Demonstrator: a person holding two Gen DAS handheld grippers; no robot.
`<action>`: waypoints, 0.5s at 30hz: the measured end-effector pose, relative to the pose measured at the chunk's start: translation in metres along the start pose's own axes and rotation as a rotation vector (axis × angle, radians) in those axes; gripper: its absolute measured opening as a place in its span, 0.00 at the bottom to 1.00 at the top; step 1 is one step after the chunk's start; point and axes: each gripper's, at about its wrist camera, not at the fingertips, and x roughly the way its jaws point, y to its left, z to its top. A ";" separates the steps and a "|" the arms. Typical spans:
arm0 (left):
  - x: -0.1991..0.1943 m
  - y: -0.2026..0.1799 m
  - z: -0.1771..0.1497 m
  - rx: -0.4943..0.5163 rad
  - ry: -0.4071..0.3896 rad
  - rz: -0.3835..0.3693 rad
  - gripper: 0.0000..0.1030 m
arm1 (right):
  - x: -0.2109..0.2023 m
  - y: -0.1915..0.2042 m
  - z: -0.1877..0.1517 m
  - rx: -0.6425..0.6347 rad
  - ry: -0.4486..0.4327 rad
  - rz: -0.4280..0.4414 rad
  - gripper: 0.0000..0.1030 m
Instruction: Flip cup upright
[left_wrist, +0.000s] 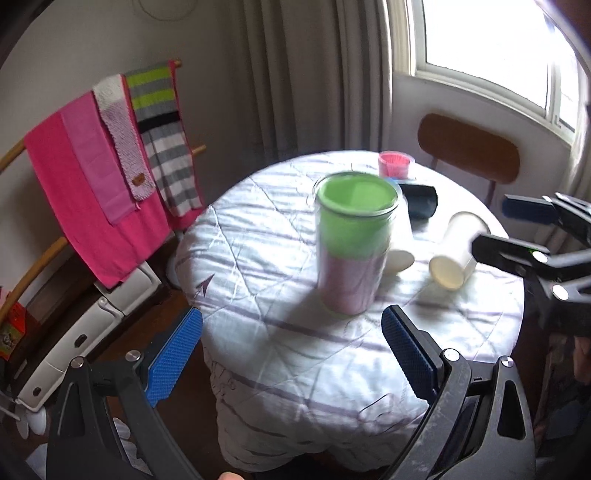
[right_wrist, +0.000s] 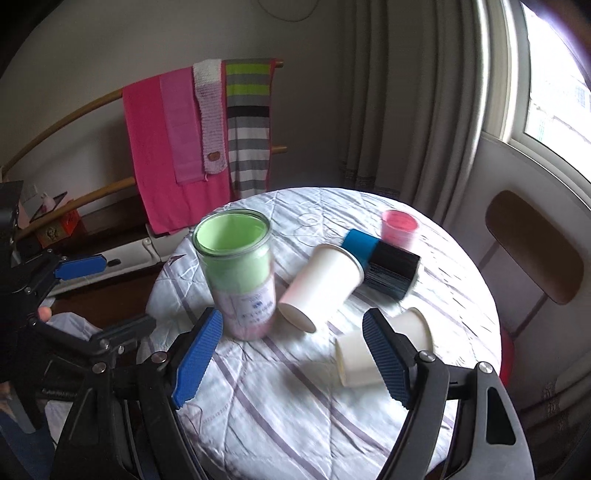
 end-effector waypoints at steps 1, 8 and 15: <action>-0.003 -0.005 0.001 -0.007 -0.010 0.000 0.96 | -0.006 -0.005 -0.003 0.007 -0.009 -0.005 0.77; -0.031 -0.041 0.007 -0.072 -0.102 0.054 0.96 | -0.039 -0.035 -0.018 0.066 -0.074 -0.057 0.77; -0.055 -0.072 0.008 -0.116 -0.182 0.016 1.00 | -0.066 -0.056 -0.032 0.117 -0.133 -0.089 0.78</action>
